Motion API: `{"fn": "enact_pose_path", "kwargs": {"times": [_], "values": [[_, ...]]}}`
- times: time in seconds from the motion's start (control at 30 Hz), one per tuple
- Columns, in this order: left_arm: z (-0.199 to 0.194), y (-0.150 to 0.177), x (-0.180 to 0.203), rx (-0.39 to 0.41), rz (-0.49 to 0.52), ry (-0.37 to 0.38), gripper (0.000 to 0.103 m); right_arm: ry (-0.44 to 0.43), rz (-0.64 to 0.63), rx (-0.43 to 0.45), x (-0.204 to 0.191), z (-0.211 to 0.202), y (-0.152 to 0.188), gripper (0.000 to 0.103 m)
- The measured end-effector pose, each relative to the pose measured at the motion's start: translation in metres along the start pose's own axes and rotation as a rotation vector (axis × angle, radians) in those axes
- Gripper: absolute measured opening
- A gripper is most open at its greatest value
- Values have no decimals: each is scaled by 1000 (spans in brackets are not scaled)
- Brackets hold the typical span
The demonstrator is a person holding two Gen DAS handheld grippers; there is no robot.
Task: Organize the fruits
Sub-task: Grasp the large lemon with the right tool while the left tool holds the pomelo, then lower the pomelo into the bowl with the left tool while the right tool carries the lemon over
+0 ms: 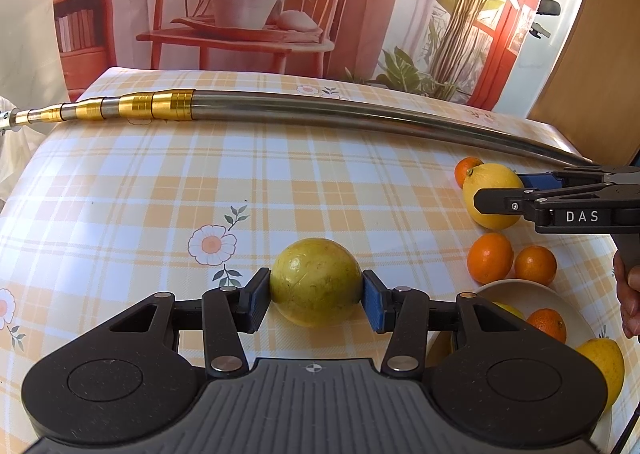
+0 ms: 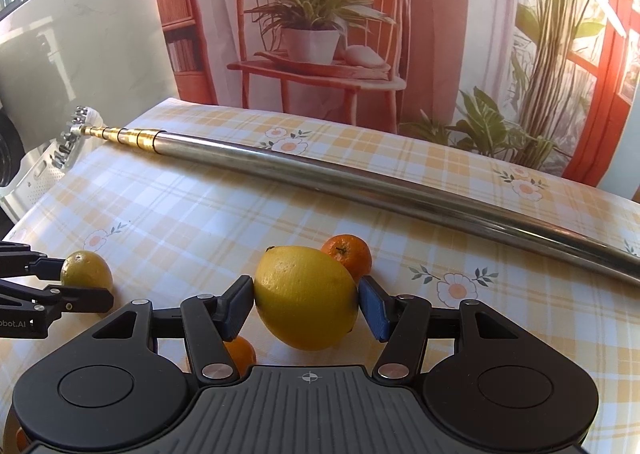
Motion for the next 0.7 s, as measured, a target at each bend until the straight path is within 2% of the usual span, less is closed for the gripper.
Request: {"fn": "enact_pose_path", "kwargs": {"times": [0.17,0.43,0.7], "values": [[-1,1,1,9,6,-6,50,13,4,-18,0,6,7,54],[-4,3,0,10,-12,2,50,8,58,19,4,-5,15,53],[-13,6,6,24,5,2,50,-16,113,88,3,-35,15,53]]}}
Point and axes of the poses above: each gripper's, at about its wrist camera, not at the fingertips, and z roughly the way its jaws point, x to its right, y to its underside, the point moved 10 cm from there along z, roughly the way its jaws point, and after that the axes turned 10 degrees about -y, right-handed, at the moved point
